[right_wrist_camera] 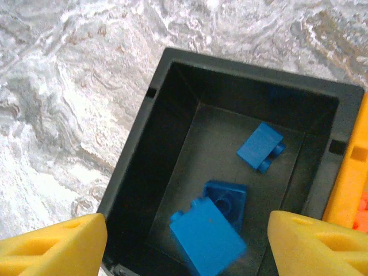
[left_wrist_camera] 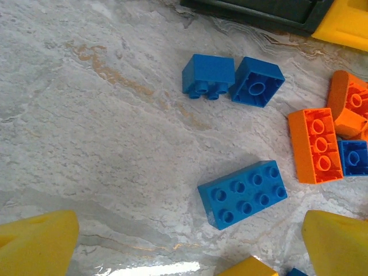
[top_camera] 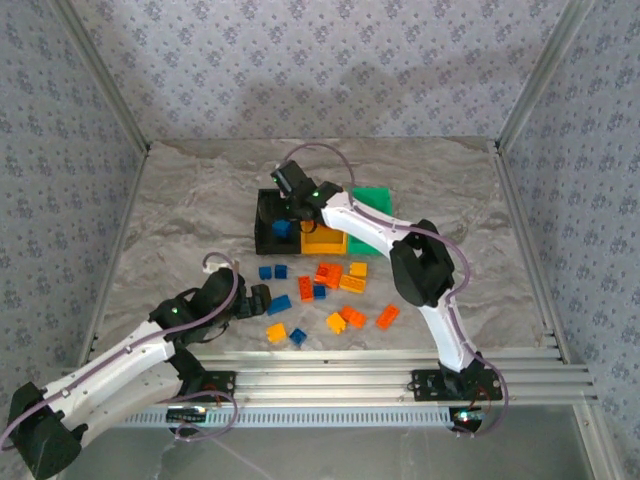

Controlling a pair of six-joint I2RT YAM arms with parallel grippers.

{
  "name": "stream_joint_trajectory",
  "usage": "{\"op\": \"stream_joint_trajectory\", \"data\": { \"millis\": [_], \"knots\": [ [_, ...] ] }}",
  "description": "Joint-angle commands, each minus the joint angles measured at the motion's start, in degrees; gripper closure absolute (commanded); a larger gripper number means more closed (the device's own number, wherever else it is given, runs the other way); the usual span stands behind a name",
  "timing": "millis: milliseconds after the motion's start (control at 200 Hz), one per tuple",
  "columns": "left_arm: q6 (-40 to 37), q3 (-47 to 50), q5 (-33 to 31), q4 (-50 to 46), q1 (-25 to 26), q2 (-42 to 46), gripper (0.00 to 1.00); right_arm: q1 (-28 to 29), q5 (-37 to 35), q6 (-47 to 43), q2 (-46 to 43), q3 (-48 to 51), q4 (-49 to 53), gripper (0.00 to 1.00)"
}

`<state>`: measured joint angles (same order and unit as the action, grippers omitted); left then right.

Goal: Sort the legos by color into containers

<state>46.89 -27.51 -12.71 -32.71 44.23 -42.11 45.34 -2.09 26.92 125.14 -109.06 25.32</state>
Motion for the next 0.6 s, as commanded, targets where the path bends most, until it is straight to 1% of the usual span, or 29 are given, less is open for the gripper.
{"op": "stream_joint_trajectory", "data": {
  "millis": [0, 85, 170, 325, 455, 595],
  "knots": [
    [-1.62, -0.16, 2.3, 2.22, -0.33, -1.03, 0.01, -0.14, 0.03, -0.81, -3.19, -1.31, 0.13, 0.22],
    [-2.17, -0.43, 3.86, 4.17, -0.31, -3.17, 0.03, -0.17, -0.55, -0.42, -7.81, 2.7, -1.73, 0.2],
    [-2.93, -0.73, 5.25, 6.9, 0.13, -6.56, 0.05, -0.06, -0.44, 0.73, -14.09, 11.15, -5.75, 0.19],
    [-4.75, -2.99, 5.68, 10.2, 3.05, -15.62, 0.05, 0.18, -1.46, 2.43, -25.15, 26.42, -10.66, 0.18],
    [-5.85, -5.01, 4.11, 11.53, 5.63, -23.71, 0.05, -0.36, -3.02, 3.71, -33.15, 37.07, -12.95, 0.17],
    [-6.28, -6.62, 0.48, 10.84, 7.22, -28.34, 0.03, -1.17, -3.44, 5.14, -39.79, 45.75, -14.01, 0.16]
  ]
}}
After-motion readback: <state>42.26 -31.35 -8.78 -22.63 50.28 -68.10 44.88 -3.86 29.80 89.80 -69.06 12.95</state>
